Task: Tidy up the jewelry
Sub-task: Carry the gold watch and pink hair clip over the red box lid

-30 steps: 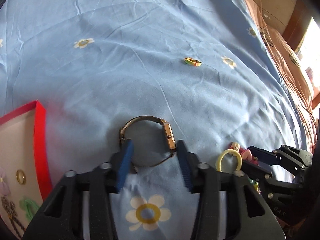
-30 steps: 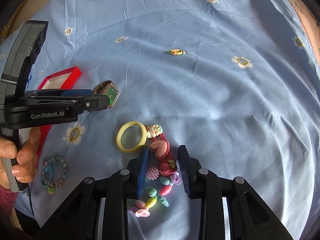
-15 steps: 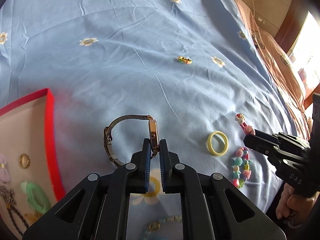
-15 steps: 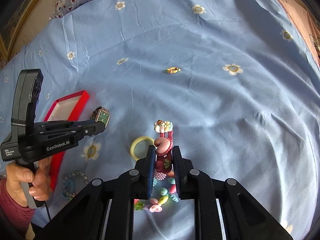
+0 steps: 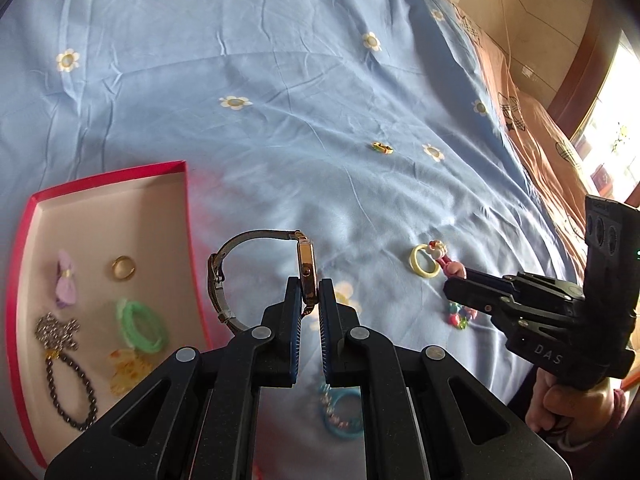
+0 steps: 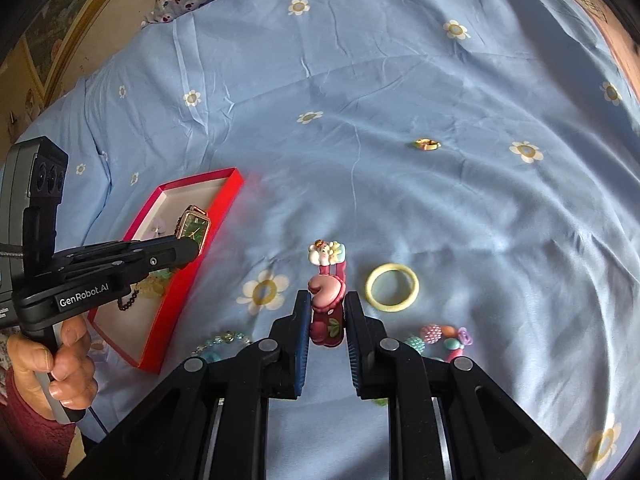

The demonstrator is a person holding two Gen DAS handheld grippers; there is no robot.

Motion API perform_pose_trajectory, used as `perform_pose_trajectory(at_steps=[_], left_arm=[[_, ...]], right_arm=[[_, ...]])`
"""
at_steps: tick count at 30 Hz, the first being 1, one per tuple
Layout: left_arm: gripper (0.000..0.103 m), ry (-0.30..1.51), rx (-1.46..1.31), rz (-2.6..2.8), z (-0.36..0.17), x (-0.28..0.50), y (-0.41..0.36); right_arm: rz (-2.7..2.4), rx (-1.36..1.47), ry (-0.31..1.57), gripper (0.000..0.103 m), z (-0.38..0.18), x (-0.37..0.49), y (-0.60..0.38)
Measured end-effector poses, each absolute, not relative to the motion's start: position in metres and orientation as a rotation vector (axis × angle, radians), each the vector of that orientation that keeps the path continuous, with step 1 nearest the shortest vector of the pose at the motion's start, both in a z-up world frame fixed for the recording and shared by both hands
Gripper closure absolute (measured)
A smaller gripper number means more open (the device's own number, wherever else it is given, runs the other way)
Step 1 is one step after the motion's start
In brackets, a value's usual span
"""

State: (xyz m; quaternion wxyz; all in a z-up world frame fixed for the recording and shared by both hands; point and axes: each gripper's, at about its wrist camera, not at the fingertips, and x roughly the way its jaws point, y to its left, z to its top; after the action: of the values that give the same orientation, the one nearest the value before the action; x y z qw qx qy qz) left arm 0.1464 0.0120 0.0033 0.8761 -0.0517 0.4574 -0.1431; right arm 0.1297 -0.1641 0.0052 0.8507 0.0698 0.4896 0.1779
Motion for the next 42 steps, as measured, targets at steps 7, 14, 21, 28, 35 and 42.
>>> perform_pose_trajectory(at_steps=[7,14,21,28,35,42], left_arm=[[0.096,0.938,-0.139,-0.255,0.010,0.124,0.038],[0.096,0.927,-0.159,-0.226,0.013,0.108,0.056],[0.096,0.921,-0.181,-0.196,0.012,0.095,0.074],[0.096,0.911,-0.204,-0.151,0.014,0.078,0.102],[0.096,0.916,-0.232,-0.090,0.009,0.065,0.135],[0.096,0.928,-0.267,-0.038,-0.003,0.055,0.164]], right_arm=[[0.424,0.124,1.033,0.087,0.009,0.122,-0.137],[0.454,0.110,1.031,0.087,0.012,0.116,-0.123],[0.484,0.108,1.032,0.087,0.015,0.113,-0.108],[0.534,0.091,1.040,0.087,0.015,0.111,-0.084],[0.588,0.072,1.040,0.087,0.018,0.110,-0.058],[0.655,0.043,1.046,0.087,0.019,0.107,-0.024]])
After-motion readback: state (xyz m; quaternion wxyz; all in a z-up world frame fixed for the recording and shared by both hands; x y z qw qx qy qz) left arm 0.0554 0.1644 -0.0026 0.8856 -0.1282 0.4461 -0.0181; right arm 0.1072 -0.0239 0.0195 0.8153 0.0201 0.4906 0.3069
